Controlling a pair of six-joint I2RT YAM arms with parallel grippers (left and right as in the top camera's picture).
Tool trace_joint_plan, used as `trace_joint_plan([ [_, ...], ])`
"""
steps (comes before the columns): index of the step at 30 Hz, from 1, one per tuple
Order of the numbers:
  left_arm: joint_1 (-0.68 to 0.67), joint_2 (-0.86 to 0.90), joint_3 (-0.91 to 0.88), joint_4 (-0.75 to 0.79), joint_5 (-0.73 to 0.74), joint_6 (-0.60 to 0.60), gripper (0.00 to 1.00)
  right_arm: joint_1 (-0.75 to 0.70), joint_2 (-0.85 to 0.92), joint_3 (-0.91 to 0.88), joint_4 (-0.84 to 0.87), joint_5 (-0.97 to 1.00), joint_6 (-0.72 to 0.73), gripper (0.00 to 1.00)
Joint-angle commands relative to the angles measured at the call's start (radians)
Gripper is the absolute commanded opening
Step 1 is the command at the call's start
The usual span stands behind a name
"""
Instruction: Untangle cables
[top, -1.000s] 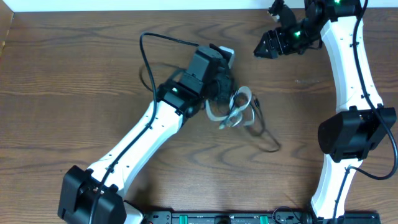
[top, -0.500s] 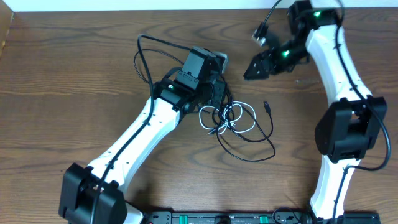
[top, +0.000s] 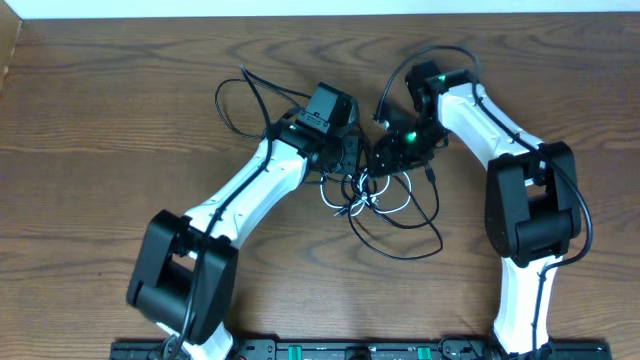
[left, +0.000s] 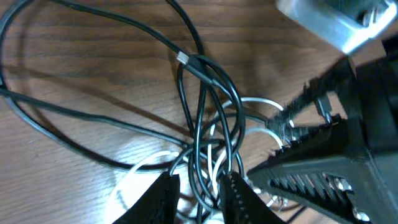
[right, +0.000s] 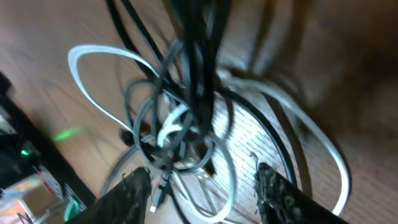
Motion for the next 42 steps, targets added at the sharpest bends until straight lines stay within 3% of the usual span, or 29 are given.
trace_joint_plan([
  [1,0.002,0.051,-0.002,0.008,0.016,-0.041,0.29,-0.003,0.000,-0.028,0.008,0.023,0.020,0.41],
  [7,-0.002,0.126,-0.002,0.019,0.063,-0.048,0.31,-0.004,0.000,-0.057,0.023,0.023,0.020,0.24],
  [18,-0.005,0.267,-0.002,0.130,0.089,-0.009,0.36,-0.005,0.000,-0.058,0.037,0.022,0.020,0.24],
  [19,-0.005,0.277,-0.002,0.139,0.081,0.020,0.31,-0.005,0.000,-0.058,0.037,0.022,0.021,0.21],
  [21,-0.005,0.276,-0.001,0.144,0.065,0.031,0.08,-0.005,0.000,-0.058,0.037,0.023,0.021,0.14],
  [22,-0.003,0.268,0.000,0.145,0.052,0.031,0.07,-0.005,0.000,-0.058,0.038,0.027,0.030,0.09],
  [23,0.000,0.259,0.002,0.144,0.041,0.031,0.07,-0.007,0.000,-0.058,0.041,0.048,0.056,0.02],
  [28,0.034,0.150,0.004,0.142,0.024,0.031,0.07,-0.032,0.000,-0.058,0.049,0.239,0.232,0.01],
  [34,0.101,-0.048,0.004,0.099,-0.115,0.032,0.07,-0.101,-0.002,-0.058,0.098,0.371,0.388,0.01],
  [42,0.204,-0.262,0.004,0.019,-0.232,0.070,0.07,-0.192,-0.002,-0.058,0.112,0.431,0.407,0.01],
])
